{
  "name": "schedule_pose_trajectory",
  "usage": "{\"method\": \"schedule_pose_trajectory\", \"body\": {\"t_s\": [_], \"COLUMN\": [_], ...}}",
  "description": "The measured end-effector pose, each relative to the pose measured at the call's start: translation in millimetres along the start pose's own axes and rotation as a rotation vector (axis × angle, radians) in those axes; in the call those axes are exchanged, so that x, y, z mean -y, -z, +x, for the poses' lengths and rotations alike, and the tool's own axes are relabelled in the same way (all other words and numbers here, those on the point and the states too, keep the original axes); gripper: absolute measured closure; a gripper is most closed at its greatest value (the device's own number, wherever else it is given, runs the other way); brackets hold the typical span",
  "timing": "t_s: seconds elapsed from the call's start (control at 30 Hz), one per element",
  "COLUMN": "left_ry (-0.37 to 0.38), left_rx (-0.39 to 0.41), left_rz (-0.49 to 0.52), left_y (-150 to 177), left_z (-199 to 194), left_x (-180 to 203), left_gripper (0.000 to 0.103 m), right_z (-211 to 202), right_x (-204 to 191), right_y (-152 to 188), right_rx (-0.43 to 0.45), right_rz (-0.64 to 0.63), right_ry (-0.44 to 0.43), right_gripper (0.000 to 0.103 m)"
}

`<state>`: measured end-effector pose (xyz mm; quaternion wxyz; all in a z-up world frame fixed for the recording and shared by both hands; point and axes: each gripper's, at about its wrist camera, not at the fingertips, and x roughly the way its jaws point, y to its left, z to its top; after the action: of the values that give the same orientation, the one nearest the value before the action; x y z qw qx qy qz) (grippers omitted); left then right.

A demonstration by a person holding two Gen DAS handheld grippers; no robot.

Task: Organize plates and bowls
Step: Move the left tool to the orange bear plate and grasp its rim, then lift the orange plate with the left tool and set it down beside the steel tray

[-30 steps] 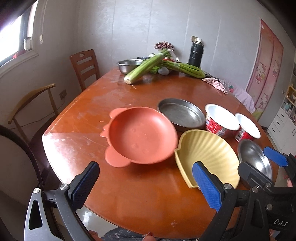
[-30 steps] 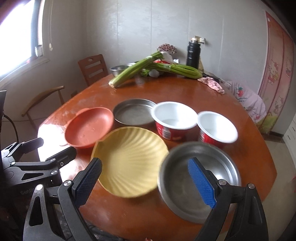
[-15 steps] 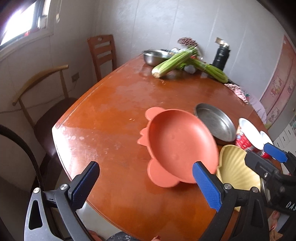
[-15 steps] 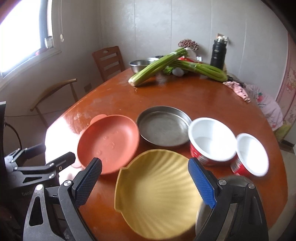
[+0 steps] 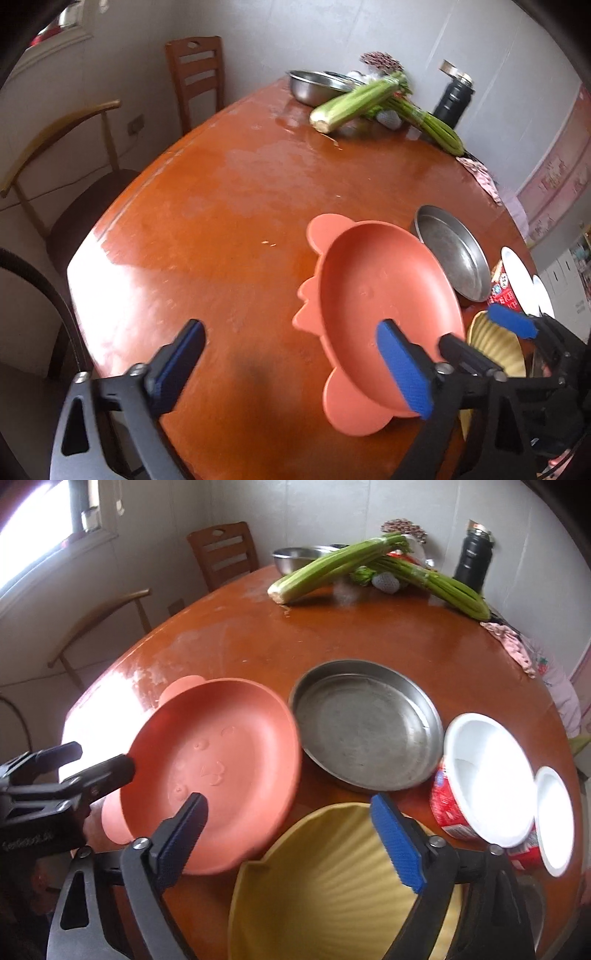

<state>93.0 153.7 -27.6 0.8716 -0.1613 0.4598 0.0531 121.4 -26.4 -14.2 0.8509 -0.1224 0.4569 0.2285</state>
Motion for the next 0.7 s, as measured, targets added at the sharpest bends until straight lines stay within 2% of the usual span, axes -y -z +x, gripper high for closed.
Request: {"method": "schedule_pose_trajectory", "body": {"t_s": [0.07,0.1,0.13,0.27,0.47,0.7], "left_ry": [0.014,0.025,0.033,0.08,0.096,0.104], "left_rx": [-0.016,-0.017,-0.023,-0.058,-0.059,-0.063], "left_rz": [0.012,0.02,0.023,0.03,0.027,0.015], "left_y": [-3,-4,-4,-6,-9,-22], "left_z": [3,4,6,13,19,23], "left_x": [3,5,6,11,11,4], "left_gripper": [0.024,0.027,0.034,0.054,0.06,0.06], "right_z": [5,7,8,16,22,20], "right_x": [-3,-5,-7,-8,-12,-15], "right_y": [-2,-3,-4,-7,-9,-11], "right_rx": [-0.009,-0.014,-0.009,-0.03,-0.038,-0.042], "right_rz": [-0.012,-0.024,-0.039,-0.052,-0.07,-0.056], "right_ry": [-0.013,-0.006,-0.004,-0.013,-0.012,-0.034], "right_gripper": [0.023,0.033,0.037,0.04,0.043,0.043]}}
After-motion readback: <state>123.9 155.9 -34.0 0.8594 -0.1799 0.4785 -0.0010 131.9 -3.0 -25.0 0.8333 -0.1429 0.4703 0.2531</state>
